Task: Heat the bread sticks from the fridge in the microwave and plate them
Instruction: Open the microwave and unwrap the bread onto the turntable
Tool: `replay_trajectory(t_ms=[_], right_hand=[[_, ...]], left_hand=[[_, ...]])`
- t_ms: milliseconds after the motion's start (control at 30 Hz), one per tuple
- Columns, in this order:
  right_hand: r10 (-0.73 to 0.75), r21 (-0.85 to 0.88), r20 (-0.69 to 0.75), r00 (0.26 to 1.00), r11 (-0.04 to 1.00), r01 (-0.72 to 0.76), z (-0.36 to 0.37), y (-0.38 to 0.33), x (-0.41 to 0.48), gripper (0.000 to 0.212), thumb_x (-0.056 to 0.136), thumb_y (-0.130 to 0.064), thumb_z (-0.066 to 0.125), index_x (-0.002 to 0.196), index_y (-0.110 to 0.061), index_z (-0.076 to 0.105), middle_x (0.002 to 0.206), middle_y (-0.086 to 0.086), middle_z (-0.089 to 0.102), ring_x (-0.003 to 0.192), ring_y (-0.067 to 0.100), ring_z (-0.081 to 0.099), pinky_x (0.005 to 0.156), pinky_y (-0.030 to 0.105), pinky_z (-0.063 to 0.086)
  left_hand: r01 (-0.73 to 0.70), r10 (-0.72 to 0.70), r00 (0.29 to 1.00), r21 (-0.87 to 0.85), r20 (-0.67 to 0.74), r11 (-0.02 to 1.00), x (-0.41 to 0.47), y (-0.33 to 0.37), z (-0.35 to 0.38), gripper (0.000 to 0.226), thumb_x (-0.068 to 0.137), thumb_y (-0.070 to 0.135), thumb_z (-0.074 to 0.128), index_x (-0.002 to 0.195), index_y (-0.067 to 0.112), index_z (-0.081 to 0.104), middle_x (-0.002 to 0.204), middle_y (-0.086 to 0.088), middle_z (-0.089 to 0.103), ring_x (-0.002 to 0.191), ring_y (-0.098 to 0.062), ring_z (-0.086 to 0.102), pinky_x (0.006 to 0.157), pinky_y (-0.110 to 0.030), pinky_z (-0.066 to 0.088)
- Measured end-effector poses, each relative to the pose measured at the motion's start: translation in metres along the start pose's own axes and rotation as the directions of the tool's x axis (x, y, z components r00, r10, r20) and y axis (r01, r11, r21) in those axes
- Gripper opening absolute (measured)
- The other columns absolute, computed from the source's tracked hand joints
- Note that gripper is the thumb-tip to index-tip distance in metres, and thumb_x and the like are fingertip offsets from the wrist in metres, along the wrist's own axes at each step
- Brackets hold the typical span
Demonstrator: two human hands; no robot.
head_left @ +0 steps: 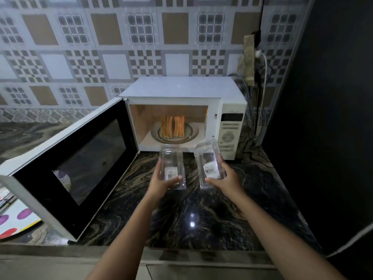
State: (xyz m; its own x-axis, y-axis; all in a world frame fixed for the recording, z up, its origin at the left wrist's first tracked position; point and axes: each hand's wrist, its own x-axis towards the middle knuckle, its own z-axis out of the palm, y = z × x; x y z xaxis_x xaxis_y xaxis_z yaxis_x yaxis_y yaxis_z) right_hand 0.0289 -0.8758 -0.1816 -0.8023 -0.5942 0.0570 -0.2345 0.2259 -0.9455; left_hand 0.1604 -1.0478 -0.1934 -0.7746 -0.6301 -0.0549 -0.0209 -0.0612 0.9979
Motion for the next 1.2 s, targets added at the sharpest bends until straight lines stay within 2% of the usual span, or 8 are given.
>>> replay_trajectory(t_ms=[200, 300, 400, 467, 633, 767, 967, 1200], right_hand=[[-0.195, -0.043, -0.045, 0.98, 0.98, 0.193, -0.026, -0.065, 0.018, 0.094, 0.071, -0.014, 0.081, 0.147, -0.028, 0.027, 0.137, -0.006, 0.046, 0.122, 0.013, 0.05, 0.1, 0.033, 0.047], [-0.227, -0.013, -0.079, 0.971, 0.974, 0.226, -0.04, -0.101, 0.036, 0.092, 0.073, -0.019, 0.079, 0.147, -0.027, 0.026, 0.143, -0.01, 0.039, 0.132, 0.009, 0.038, 0.102, 0.021, 0.035], [-0.188, 0.05, -0.102, 0.977, 0.98, 0.194, -0.049, -0.131, 0.062, 0.091, 0.072, -0.023, 0.08, 0.145, -0.032, 0.027, 0.143, -0.007, 0.038, 0.13, 0.016, 0.039, 0.103, 0.033, 0.041], [-0.148, 0.082, -0.112, 0.983, 0.984, 0.157, -0.052, -0.147, 0.083, 0.091, 0.067, -0.027, 0.083, 0.141, -0.034, 0.031, 0.142, -0.001, 0.042, 0.125, 0.023, 0.048, 0.098, 0.043, 0.05], [-0.012, 0.134, -0.016, 1.0, 0.991, 0.014, -0.054, -0.185, 0.135, 0.076, 0.073, -0.008, 0.078, 0.136, -0.018, 0.036, 0.125, 0.008, 0.056, 0.104, 0.025, 0.063, 0.081, 0.034, 0.058], [0.004, -0.139, -0.009, 1.0, 0.99, -0.005, -0.051, -0.205, 0.163, 0.064, 0.075, -0.014, 0.077, 0.13, -0.014, 0.043, 0.106, -0.001, 0.054, 0.094, 0.017, 0.057, 0.074, 0.025, 0.05], [0.026, -0.248, -0.056, 0.998, 0.968, -0.039, -0.044, -0.207, 0.203, 0.054, 0.074, -0.016, 0.077, 0.122, -0.012, 0.051, 0.122, 0.006, 0.06, 0.095, 0.017, 0.053, 0.079, 0.026, 0.043], [0.087, -0.24, -0.124, 0.989, 0.964, -0.115, -0.03, -0.206, 0.231, 0.053, 0.082, -0.009, 0.069, 0.129, 0.001, 0.047, 0.134, 0.014, 0.052, 0.122, 0.027, 0.05, 0.085, 0.025, 0.037]], left_hand=[[-0.197, 0.196, 0.98, -0.008, -0.041, 0.98, 0.01, 0.085, 0.015, 0.095, 0.074, -0.007, 0.071, 0.148, 0.024, 0.021, 0.126, 0.005, 0.044, 0.089, -0.005, 0.059, 0.057, -0.012, 0.053], [-0.215, 0.214, 0.976, -0.027, -0.047, 0.976, 0.03, 0.12, 0.019, 0.099, 0.071, 0.0, 0.077, 0.147, 0.03, 0.021, 0.133, 0.009, 0.037, 0.1, -0.019, 0.061, 0.065, -0.022, 0.058], [-0.193, 0.192, 0.981, -0.039, -0.031, 0.98, 0.053, 0.152, 0.022, 0.103, 0.066, 0.007, 0.082, 0.146, 0.032, 0.021, 0.15, -0.005, 0.031, 0.119, -0.028, 0.055, 0.084, -0.04, 0.057], [-0.166, 0.166, 0.986, -0.016, -0.01, 0.986, 0.069, 0.172, 0.023, 0.099, 0.072, 0.006, 0.078, 0.147, 0.029, 0.018, 0.149, -0.006, 0.032, 0.117, -0.027, 0.054, 0.082, -0.035, 0.057], [-0.095, 0.095, 0.995, 0.068, 0.003, 0.993, 0.117, 0.209, 0.02, 0.079, 0.085, 0.008, 0.065, 0.147, 0.021, 0.019, 0.147, -0.013, 0.035, 0.113, -0.029, 0.052, 0.076, -0.03, 0.052], [-0.039, 0.037, 0.999, 0.124, 0.018, 0.991, 0.156, 0.221, 0.012, 0.074, 0.086, 0.009, 0.064, 0.146, 0.019, 0.022, 0.148, -0.014, 0.035, 0.11, -0.03, 0.053, 0.08, -0.031, 0.051], [-0.055, 0.081, 0.995, 0.367, -0.055, 0.928, 0.201, 0.223, 0.003, 0.08, 0.079, 0.026, 0.073, 0.145, 0.016, 0.029, 0.148, -0.009, 0.037, 0.13, -0.03, 0.042, 0.107, -0.04, 0.039], [-0.052, 0.109, 0.989, 0.451, -0.103, 0.891, 0.224, 0.222, 0.003, 0.066, 0.082, 0.03, 0.069, 0.138, 0.007, 0.042, 0.139, -0.011, 0.05, 0.123, -0.027, 0.05, 0.096, -0.032, 0.042]])
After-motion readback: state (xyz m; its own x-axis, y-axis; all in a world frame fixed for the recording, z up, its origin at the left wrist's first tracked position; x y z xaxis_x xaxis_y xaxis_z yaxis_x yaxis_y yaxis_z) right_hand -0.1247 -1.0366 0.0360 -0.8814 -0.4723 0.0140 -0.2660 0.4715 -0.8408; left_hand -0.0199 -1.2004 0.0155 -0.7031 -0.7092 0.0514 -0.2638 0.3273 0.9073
